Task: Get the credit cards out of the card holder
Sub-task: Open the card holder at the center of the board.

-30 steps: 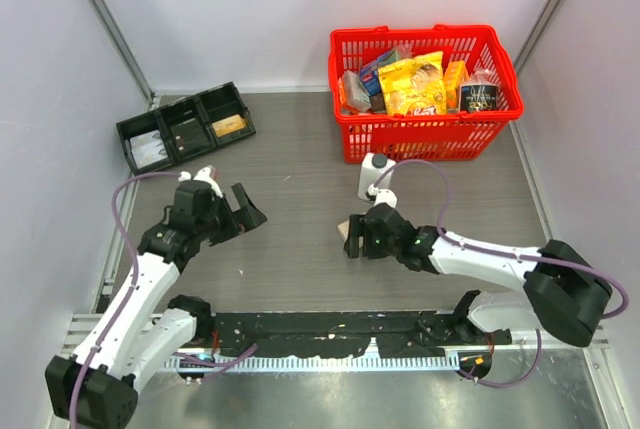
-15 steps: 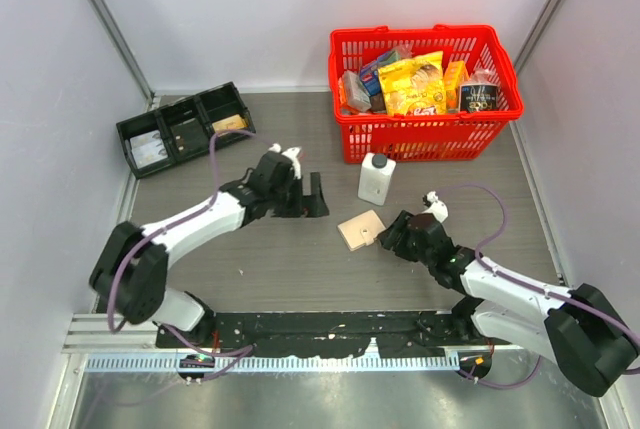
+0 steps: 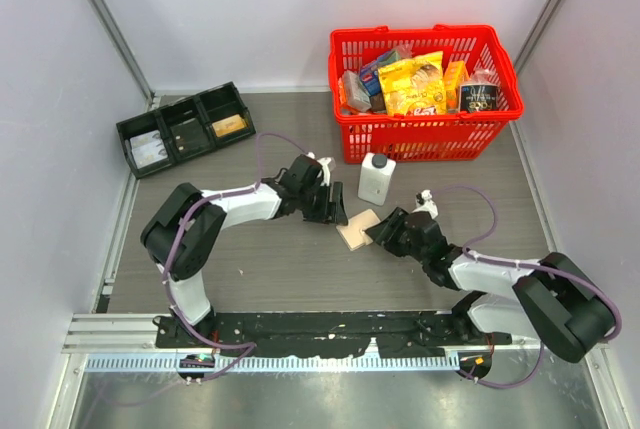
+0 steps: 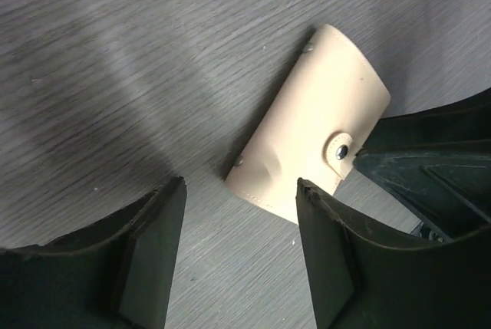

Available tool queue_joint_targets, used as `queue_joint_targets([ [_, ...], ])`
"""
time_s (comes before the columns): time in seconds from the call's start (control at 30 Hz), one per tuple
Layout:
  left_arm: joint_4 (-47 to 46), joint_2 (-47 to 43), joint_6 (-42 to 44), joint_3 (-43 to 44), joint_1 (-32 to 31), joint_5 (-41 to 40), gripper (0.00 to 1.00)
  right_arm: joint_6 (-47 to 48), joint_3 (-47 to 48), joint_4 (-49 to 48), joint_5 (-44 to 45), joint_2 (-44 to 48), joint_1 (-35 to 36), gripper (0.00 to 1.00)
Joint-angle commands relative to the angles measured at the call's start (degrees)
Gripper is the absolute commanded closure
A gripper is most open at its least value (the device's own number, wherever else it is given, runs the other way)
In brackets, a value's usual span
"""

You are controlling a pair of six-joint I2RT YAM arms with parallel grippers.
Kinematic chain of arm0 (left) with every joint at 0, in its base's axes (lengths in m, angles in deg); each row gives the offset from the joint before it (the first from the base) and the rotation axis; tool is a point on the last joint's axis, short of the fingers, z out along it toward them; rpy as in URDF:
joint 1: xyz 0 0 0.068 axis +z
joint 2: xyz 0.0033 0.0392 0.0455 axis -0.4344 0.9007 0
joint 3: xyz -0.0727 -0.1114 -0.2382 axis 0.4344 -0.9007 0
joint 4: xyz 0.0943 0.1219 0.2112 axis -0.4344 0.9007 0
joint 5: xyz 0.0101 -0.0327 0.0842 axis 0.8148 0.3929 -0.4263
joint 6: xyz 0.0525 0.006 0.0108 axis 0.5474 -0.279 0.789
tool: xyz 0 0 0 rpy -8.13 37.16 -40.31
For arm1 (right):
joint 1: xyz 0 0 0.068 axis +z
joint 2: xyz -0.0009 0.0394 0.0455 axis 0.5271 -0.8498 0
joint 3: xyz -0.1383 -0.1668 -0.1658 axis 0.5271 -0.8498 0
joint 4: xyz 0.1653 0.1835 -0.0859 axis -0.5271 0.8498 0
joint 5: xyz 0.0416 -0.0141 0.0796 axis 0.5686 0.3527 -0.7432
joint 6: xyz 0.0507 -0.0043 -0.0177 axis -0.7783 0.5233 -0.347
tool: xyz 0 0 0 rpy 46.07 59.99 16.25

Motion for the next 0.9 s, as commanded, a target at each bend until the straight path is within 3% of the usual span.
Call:
queue_joint_targets([
  [0.0,-3.8,0.2,-2.7,0.1,-0.8,2.2,0.39,3.5,2.2,-2.4,-3.0,-4.4,-0.1,0.53],
  [0.3,-11.1,0.7,-10.0,-5.5,-1.0,5.1,0.6,10.2,6.9,-3.5,-9.7,-11.7,1.8,0.54],
  [0.47,-11.6,-8.8,-14.0,-14.3,-3.3,0.9,0.61,13.3,11.3,-2.3,-10.1,-14.5,7.1,0.54],
  [0.57,-10.0,-17.1,-16.3,-19.0,-5.8,-5.1,0.6,16.6,14.3,-0.1,-9.8,-15.7,9.8,0.53],
  [0.87,-3.9,-32.7,-22.0,-28.2,-6.2,-22.6,0.4,23.8,23.2,14.8,-4.1,-13.2,13.2,0.28],
])
